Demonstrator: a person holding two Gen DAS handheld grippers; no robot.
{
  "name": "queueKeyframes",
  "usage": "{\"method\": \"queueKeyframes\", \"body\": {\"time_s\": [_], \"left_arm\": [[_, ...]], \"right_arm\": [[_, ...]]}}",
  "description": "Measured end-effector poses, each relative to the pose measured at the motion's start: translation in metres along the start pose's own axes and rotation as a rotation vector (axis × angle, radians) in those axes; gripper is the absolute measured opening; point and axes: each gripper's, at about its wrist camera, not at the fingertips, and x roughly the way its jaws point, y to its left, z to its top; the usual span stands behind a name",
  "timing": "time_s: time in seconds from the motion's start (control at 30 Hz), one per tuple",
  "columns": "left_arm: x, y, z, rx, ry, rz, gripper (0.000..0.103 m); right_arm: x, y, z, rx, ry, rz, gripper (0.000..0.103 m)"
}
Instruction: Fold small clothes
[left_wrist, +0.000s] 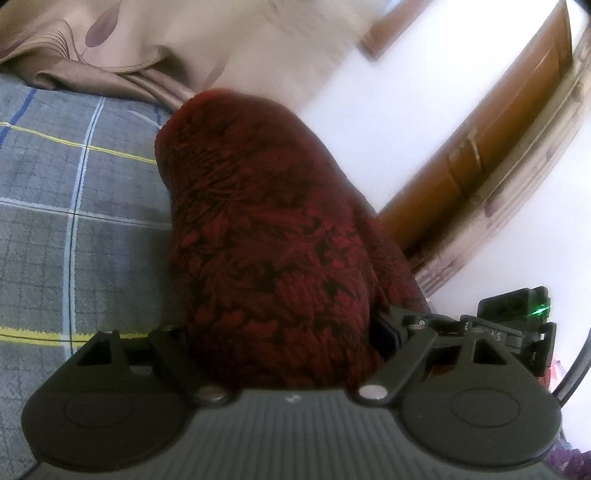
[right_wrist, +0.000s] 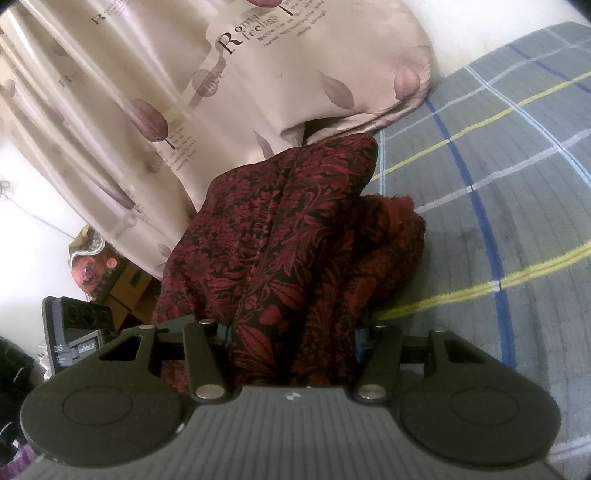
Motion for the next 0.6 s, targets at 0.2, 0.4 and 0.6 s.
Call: {"method": "queueKeyframes", "body": {"time_s": [0.2,0.4,0.6], "left_arm": [[0.0,-0.005,-0.006,0.02,0.001,0.024,0.087],[0.0,-0.011,-0.009,0.053,-0.01,0.063,0.087],[-0.001,-0.014,-0.015,0.074,-0.031,0.105,0.09]], "right_arm": [[0.005,-0.003,-0.003,-0.005,0.003,-0.014,0.056],[0.005,-0.005,-0.004,-0.007,0.007,-0.017,0.056],[0.006,-0.008,-0.004,-0.008,0.012,-0.022,0.056]]}}
